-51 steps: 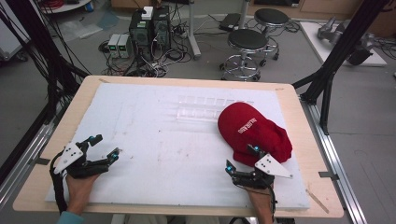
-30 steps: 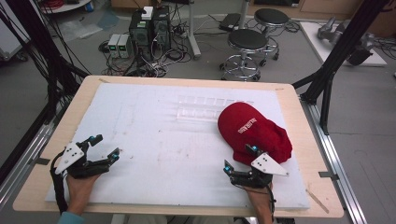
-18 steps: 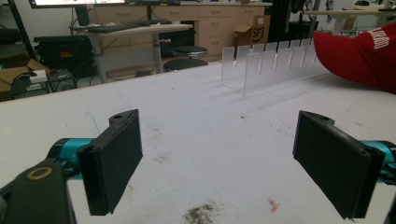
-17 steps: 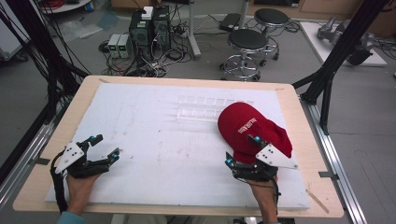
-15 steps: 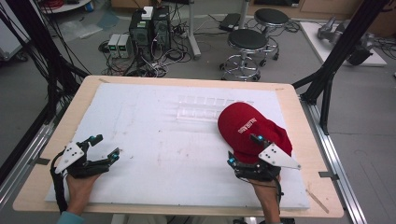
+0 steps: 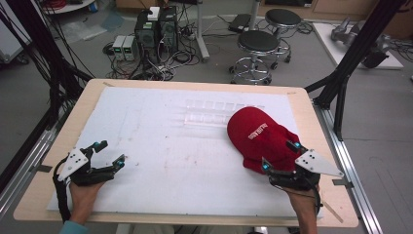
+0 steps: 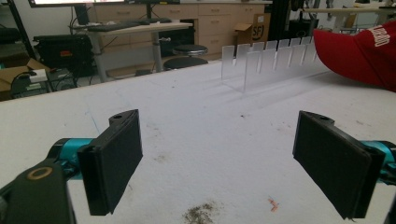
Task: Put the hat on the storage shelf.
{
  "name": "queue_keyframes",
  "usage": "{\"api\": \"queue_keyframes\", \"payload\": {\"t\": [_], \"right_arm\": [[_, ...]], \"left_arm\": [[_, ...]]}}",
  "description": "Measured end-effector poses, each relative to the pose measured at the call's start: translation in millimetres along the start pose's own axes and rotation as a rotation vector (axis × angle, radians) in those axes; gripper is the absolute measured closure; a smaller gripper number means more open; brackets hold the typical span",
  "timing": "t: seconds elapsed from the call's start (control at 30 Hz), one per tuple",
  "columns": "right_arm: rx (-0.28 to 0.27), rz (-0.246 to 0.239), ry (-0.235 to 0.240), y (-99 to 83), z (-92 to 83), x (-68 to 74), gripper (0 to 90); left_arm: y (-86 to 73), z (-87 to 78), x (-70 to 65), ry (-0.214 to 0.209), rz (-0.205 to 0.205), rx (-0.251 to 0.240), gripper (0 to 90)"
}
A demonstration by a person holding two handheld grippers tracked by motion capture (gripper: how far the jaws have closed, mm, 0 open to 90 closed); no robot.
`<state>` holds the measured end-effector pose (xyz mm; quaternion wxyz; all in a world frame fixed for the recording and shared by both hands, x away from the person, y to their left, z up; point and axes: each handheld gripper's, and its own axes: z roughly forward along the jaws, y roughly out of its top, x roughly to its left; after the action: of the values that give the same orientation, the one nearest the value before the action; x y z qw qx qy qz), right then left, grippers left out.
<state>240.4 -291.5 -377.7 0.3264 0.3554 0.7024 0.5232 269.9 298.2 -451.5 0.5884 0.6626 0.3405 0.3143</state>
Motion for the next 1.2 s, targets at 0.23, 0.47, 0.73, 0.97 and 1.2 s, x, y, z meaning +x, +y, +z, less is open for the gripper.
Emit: {"api": "queue_keyframes", "payload": {"t": [0.23,0.47,0.73,0.97,1.2], "right_arm": [[0.097,0.067,-0.045,-16.1,-18.4,-24.5,2.9],[0.160,0.176,-0.059,-32.1,-15.6,-37.2,3.0],[0.215,0.195,-0.077,-42.3,-8.9,-41.5,12.7],[0.247,0.192,-0.097,-47.7,-9.9,-40.7,36.5],[0.280,0.197,-0.127,-47.3,-6.9,-38.5,56.3]], "left_arm": [[0.2,0.3,0.0,-0.001,0.000,0.005,16.0],[0.3,0.4,0.0,-0.001,0.000,0.007,16.1],[0.2,0.4,0.3,-0.003,-0.003,0.006,16.0],[0.3,0.5,0.4,-0.004,-0.002,0.007,16.0],[0.3,0.4,0.3,-0.004,-0.001,0.006,16.1]]}}
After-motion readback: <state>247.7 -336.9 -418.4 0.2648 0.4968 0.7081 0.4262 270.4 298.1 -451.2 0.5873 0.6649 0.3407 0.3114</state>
